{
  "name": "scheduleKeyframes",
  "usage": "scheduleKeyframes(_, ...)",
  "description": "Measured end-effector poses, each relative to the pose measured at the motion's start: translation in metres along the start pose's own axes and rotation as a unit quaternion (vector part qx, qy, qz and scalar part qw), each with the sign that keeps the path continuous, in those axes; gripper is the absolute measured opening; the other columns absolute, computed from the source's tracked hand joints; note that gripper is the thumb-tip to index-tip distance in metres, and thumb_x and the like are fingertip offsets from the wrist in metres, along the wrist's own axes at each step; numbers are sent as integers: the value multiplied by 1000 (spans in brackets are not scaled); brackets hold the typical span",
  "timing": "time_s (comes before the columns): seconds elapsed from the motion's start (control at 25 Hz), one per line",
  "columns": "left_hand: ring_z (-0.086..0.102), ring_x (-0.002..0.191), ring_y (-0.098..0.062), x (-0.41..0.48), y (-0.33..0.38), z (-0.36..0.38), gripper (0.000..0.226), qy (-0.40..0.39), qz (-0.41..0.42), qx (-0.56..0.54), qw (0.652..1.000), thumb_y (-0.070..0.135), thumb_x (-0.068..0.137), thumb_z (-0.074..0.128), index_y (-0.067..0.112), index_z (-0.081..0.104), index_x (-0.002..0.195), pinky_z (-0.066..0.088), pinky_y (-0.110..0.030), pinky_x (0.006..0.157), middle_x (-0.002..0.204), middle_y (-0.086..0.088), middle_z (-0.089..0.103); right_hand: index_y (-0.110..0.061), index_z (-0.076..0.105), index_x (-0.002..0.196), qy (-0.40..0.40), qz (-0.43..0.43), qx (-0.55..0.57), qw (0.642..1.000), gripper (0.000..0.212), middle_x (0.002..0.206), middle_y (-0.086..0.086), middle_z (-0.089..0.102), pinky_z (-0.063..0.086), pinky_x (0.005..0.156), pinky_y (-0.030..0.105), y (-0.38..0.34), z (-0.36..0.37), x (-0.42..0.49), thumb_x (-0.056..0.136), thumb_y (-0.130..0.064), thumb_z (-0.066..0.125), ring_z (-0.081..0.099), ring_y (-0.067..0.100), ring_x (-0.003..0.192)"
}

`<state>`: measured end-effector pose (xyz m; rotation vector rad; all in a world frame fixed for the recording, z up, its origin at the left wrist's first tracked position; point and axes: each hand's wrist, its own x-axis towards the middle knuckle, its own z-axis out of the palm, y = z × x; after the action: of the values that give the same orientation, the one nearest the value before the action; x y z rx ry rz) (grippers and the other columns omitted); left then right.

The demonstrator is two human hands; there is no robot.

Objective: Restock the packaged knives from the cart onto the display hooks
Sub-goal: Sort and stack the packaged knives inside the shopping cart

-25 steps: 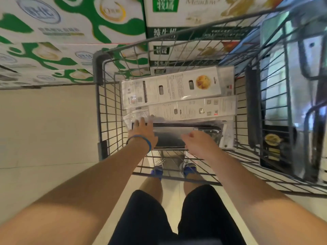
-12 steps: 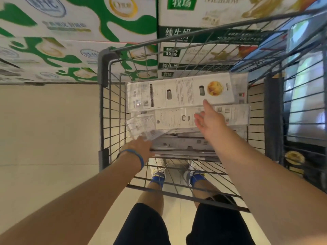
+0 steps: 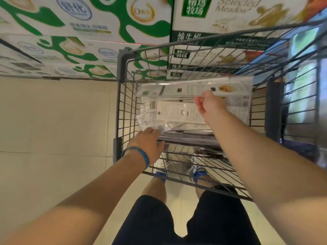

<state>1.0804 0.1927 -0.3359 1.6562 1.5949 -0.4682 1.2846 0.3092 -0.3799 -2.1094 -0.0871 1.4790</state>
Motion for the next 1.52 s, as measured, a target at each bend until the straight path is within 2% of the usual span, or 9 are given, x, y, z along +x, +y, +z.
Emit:
scheduleKeyframes(0.24,54,121,-34,-38,40,-63,49,275,190,-30,942,23,87,68,15,58,135,49,-50,96,140,-8,55,-15,71,89,5,-38,-3,999,16,84,1,80,54,65,26,7,-54,-111,99,-26,63,69,9,69)
scheduleKeyframes(0.48,44,135,-24,-69,73,-102,71,126,164,40,978,59,91,54,31,32,152,41,-39,107,152,2,42,-8,71,102,-95,-29,-10,995,17,84,8,80,44,45,18,-25,-89,-206,99,-22,63,64,9,58)
scheduleKeyframes(0.64,65,108,-24,-90,75,-132,40,211,190,38,958,52,99,44,35,57,134,54,-35,83,122,4,69,-8,69,114,-169,-16,-75,983,32,101,10,80,62,84,35,-52,-95,-243,104,-36,57,76,17,80)
scheduleKeyframes(0.72,68,95,-29,-100,61,-153,37,226,174,64,956,54,98,46,31,62,123,54,-35,72,103,-1,73,-12,69,115,-201,-44,-101,973,41,103,5,80,58,87,40,-53,-103,-255,101,-49,58,77,21,89)
scheduleKeyframes(0.92,57,61,-14,-126,34,-211,32,216,147,-74,963,55,92,57,27,62,79,38,-29,52,61,11,56,-26,67,97,-62,-294,-117,947,15,91,-3,79,52,65,27,-45,-125,-267,99,-16,56,72,1,67)
scheduleKeyframes(1.16,32,40,-6,-145,74,-243,53,258,224,-133,930,56,91,59,19,40,57,24,-22,42,46,9,32,-31,65,97,-10,-330,-171,928,11,96,-13,76,55,63,26,-55,-143,-276,99,-27,56,71,-2,76)
scheduleKeyframes(1.32,41,57,-11,-153,124,-241,42,263,229,-404,846,42,97,58,13,48,70,35,-32,58,62,-4,41,-34,66,112,-113,-307,-82,941,41,109,-11,75,58,83,37,-55,-163,-287,88,-67,59,73,11,99)
scheduleKeyframes(1.44,67,84,-24,-154,174,-224,24,86,233,-663,706,28,100,56,4,59,100,58,-43,80,92,-14,69,-33,72,114,-161,-331,-47,929,57,111,-3,77,56,96,48,-65,-182,-297,73,-73,69,73,23,106)
scheduleKeyframes(1.52,71,92,-24,-146,196,-205,23,5,226,-683,695,24,101,56,5,58,114,59,-44,85,107,-15,71,-27,75,103,-109,-384,-51,915,43,100,-3,79,60,90,45,-66,-208,-293,76,-60,76,75,20,96)
